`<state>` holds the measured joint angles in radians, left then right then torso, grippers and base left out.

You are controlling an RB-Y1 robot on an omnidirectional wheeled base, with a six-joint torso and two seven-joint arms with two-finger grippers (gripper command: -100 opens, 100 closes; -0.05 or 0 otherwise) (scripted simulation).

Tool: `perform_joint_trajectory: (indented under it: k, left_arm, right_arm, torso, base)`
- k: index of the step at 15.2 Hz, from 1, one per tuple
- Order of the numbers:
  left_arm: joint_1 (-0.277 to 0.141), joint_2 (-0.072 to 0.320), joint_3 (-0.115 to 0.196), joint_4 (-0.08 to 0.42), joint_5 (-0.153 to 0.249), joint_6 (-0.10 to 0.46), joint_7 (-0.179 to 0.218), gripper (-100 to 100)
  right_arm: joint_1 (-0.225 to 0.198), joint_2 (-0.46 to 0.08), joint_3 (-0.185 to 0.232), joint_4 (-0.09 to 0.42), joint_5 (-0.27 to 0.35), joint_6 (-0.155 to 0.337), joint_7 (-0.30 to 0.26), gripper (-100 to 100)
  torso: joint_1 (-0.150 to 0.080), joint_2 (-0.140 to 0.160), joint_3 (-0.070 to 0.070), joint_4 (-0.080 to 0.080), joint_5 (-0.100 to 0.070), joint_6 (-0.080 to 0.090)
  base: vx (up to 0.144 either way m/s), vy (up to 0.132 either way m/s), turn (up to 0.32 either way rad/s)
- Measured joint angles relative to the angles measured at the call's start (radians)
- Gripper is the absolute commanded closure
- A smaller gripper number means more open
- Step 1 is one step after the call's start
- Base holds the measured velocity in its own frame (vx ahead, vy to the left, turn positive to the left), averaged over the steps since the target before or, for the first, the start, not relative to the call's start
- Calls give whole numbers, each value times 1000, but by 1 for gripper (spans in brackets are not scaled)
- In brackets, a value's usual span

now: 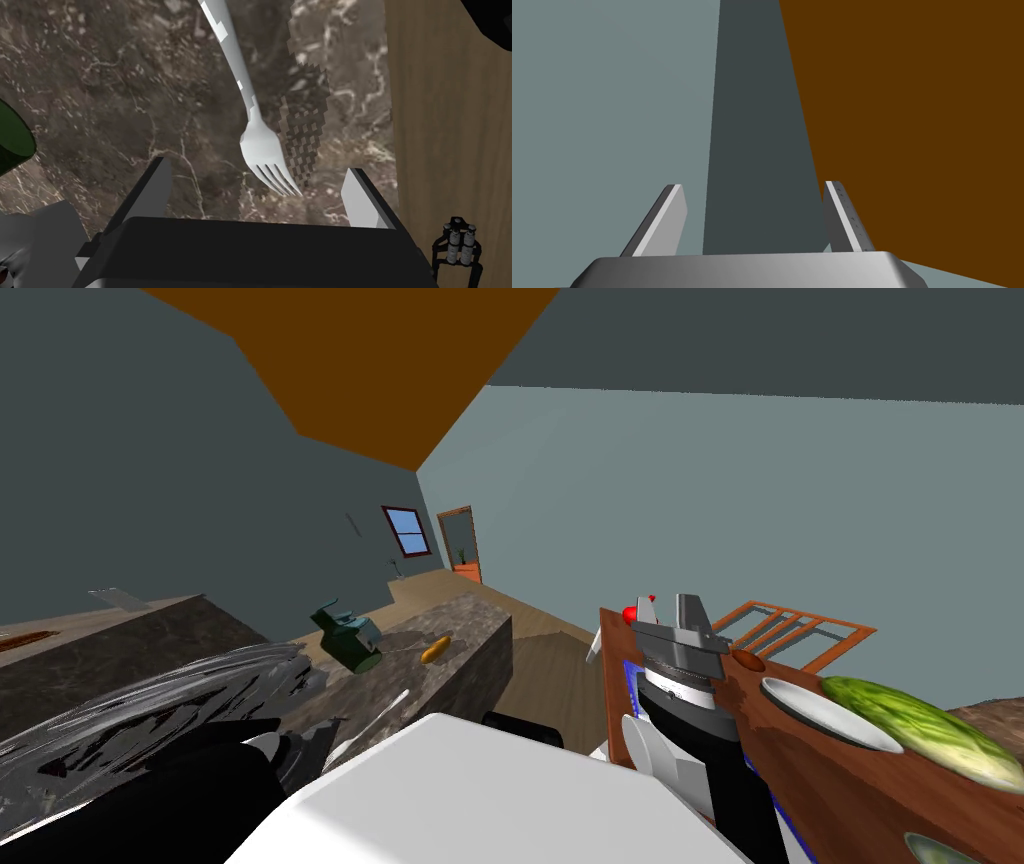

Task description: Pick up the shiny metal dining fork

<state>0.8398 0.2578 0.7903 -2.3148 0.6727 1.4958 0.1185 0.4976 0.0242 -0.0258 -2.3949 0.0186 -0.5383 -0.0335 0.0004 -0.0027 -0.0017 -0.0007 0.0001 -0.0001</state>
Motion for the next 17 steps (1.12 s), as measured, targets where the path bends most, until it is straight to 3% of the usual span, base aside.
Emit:
perform_joint_trajectory:
  k: [6,11,12,17]
  left_arm:
    - [21,-7,30,15,39,80,18,-100]
    - [-2,-5,-1,86,7,29,3,-100]
    - [-3,-5,-3,89,5,25,2,100]
    - [-4,-6,-1,89,6,25,5,100]
  right_arm:
    - [0,0,0,0,0,0,0,0]
    - [0,0,0,0,0,0,0,0]
    - [0,0,0,0,0,0,0,0]
    - [0,0,0,0,0,0,0,0]
  torso:
    - [-1,1,1,0,0,0]
    - [-2,4,2,1,0,0]
    - [-2,4,2,1,0,0]
    - [-1,3,2,0,1,0]
  base:
    - [27,10,-129]
    - [-14,-6,-19]
    - [0,0,0]
    - [2,1,3]
